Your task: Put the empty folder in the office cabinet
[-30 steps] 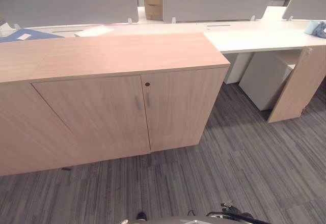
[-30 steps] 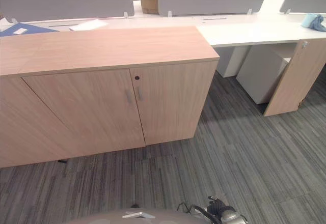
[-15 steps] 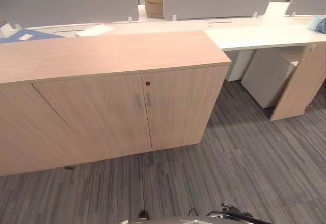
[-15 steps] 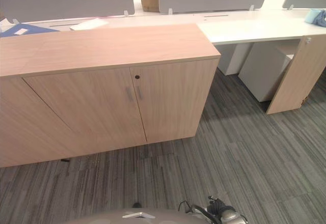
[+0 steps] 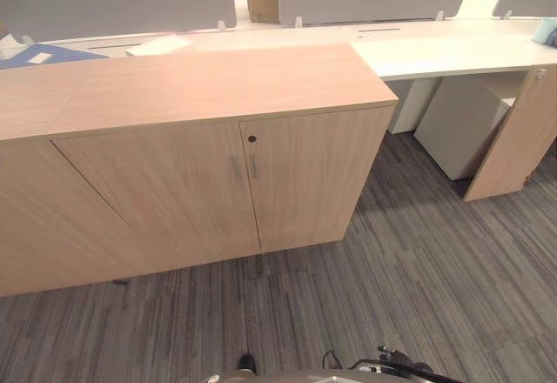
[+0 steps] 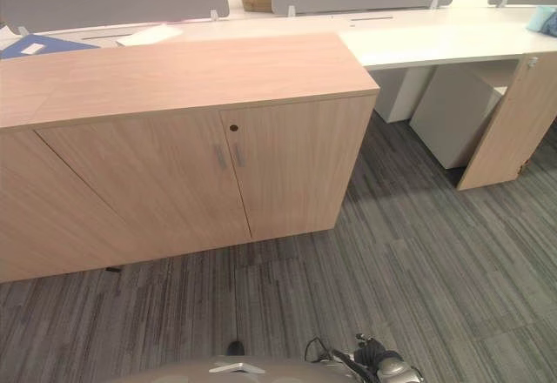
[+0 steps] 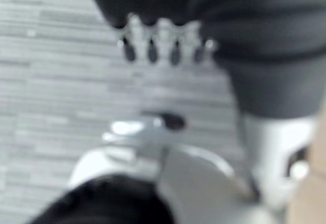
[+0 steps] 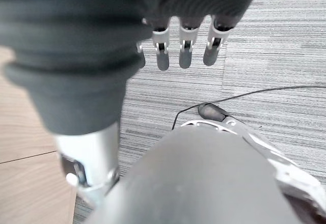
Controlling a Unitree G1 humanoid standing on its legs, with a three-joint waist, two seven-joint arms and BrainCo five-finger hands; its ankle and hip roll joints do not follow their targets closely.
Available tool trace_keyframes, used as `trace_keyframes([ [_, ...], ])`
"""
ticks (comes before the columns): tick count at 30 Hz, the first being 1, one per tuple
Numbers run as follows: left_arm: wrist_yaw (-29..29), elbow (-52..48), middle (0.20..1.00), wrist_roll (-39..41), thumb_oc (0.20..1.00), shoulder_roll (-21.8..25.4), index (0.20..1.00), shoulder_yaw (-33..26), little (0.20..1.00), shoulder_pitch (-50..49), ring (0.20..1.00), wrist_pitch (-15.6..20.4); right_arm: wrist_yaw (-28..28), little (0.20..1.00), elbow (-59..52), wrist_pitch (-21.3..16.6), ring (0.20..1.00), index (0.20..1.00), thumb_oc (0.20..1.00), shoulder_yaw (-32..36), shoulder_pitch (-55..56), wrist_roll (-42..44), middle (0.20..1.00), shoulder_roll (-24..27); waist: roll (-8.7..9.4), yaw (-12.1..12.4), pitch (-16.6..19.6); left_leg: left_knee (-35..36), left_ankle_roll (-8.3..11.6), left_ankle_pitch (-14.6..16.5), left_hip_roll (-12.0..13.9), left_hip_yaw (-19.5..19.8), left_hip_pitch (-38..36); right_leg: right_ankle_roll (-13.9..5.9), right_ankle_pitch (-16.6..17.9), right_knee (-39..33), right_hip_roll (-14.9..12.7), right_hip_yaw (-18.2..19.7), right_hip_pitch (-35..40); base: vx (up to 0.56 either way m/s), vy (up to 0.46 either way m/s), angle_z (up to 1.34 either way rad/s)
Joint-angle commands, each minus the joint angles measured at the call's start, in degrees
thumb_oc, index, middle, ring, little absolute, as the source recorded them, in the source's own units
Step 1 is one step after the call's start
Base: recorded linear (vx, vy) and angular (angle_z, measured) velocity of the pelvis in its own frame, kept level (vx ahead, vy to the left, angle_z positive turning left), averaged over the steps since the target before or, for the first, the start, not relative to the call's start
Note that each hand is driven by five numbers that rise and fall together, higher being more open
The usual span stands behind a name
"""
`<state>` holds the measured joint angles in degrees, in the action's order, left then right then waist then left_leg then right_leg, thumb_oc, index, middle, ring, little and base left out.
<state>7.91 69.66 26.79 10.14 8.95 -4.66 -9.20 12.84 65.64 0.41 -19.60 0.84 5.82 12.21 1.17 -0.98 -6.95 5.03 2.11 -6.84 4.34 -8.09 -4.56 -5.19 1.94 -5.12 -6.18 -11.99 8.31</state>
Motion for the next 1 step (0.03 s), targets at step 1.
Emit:
trace_keyframes([
  [1,-0.2,1.7,1.0,1.2,1.0,0.0,1.0,0.6,1.0,3.3,1.0,1.3,-0.9,1.0,0.4,-0.3,1.0,1.0,1.0,0.2,-5.2,1.5,1.0,0.6,0.89,0.7,-2.8,0.0,-3.78,10.1,-5.2,-0.6,-4.6,0.29,-0.9,0.5,2.6,0.9,0.4,0.0,0.0,0.0],
])
